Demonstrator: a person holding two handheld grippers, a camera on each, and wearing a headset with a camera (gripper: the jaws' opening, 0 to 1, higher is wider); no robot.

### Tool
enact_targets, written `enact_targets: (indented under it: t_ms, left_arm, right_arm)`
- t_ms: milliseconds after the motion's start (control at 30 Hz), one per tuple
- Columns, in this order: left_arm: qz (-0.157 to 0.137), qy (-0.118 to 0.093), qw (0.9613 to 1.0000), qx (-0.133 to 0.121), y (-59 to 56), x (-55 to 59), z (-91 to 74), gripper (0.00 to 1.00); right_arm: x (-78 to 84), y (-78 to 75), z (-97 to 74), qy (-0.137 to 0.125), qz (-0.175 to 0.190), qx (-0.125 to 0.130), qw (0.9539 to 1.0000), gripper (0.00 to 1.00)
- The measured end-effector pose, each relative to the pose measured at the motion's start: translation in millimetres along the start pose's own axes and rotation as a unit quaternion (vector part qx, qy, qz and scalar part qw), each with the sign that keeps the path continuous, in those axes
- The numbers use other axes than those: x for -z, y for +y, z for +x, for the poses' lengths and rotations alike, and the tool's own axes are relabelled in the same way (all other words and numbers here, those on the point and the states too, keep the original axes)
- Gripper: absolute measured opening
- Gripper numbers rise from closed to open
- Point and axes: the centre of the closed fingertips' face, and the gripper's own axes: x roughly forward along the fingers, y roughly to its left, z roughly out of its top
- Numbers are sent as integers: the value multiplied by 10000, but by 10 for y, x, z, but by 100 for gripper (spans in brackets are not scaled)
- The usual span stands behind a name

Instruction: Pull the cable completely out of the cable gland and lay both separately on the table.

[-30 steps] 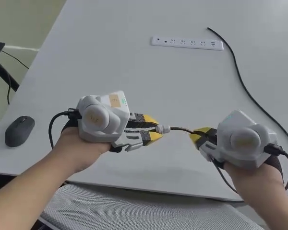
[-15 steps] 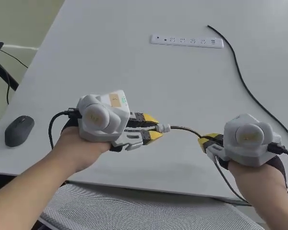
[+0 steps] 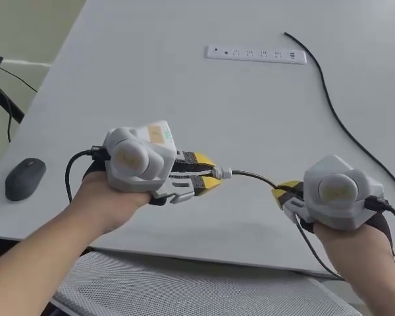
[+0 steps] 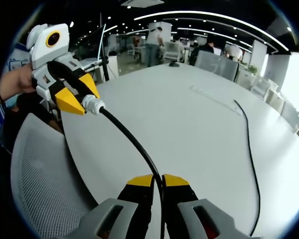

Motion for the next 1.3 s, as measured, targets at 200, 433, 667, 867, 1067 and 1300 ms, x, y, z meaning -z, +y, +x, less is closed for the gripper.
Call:
enact_targets:
  t_ms: [200,433,667,867,1067,1300]
  left_arm:
    - [-24,14,10000,-26,4,-10,-7,15]
    - [-37,33,10000,-35,-13,-29,-7,15]
    - [-29,31,10000,-38,-25,-54,-7,15]
    - [-26,41,10000,-42,-7,-35,8,15]
    - [-25,44,10000,-33,-12,-34,2,15]
    - [-7,88,10000,-28,-6,12,-9,15]
  right_arm:
    - [-104,66,-33,-157,-302,-124,9993,8]
    - [-395,280,-103,-387,-1108,-337,9925,17]
    - [-667,462,-106,-612,-2017,-397,9767,15]
    - [-703,594,-10,-526,-2447,-503,9669,11]
    - [-712,644,17,-498,-2668,-592,9607,6]
    - [-717,668,15,-554,-2738,-720,9575,1]
